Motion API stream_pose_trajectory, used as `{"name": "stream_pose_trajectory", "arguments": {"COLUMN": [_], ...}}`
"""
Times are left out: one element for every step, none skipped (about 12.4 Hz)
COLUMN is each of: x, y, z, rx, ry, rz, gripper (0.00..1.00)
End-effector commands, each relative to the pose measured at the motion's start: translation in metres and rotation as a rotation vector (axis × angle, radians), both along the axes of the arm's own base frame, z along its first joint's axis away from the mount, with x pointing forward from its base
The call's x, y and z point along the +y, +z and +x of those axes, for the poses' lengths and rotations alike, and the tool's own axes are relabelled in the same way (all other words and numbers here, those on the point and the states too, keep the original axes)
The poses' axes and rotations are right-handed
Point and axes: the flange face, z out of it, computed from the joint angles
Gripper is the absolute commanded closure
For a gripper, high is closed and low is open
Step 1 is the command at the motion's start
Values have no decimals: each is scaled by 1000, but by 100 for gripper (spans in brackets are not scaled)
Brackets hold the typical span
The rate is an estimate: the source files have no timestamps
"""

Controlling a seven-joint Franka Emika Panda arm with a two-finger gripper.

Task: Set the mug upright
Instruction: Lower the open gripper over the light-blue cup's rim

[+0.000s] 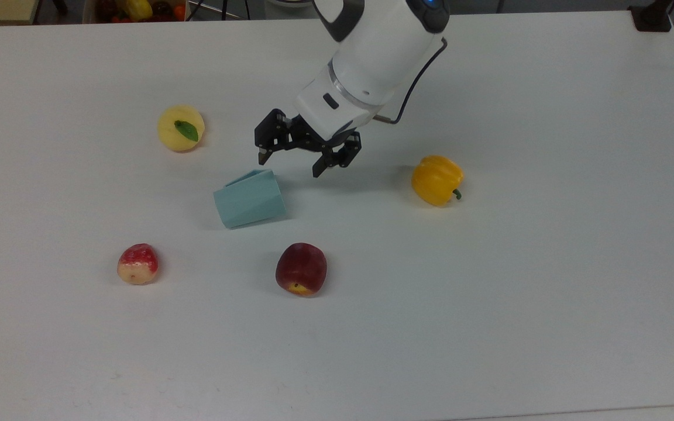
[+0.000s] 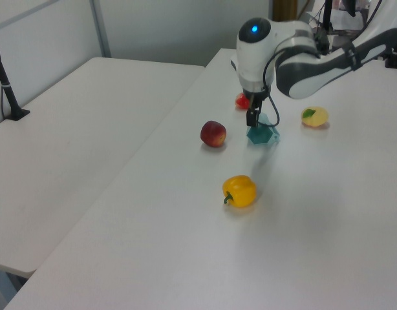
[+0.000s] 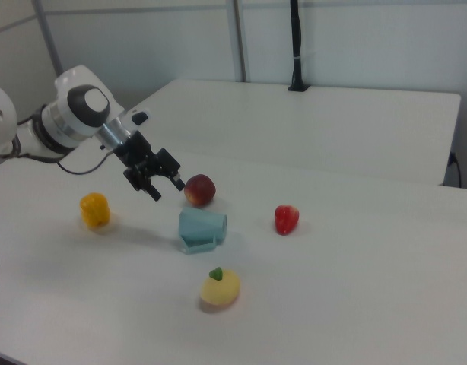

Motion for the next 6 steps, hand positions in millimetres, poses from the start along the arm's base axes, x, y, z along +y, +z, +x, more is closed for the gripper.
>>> {"name": "stream_pose_trajectory", "arguments": {"x": [-7, -11, -14, -22, -27, -29], "y": [-35, -42, -55, -63, -66, -76], "z": [-6, -8, -10, -10, -10, -11], "rx": [-30, -32, -31, -29, -29, -20], "ry": [23, 40, 66, 77, 86, 95], "rz": [-99, -124, -135, -156, -182, -203], "gripper": [0, 0, 0, 0, 0, 0]}}
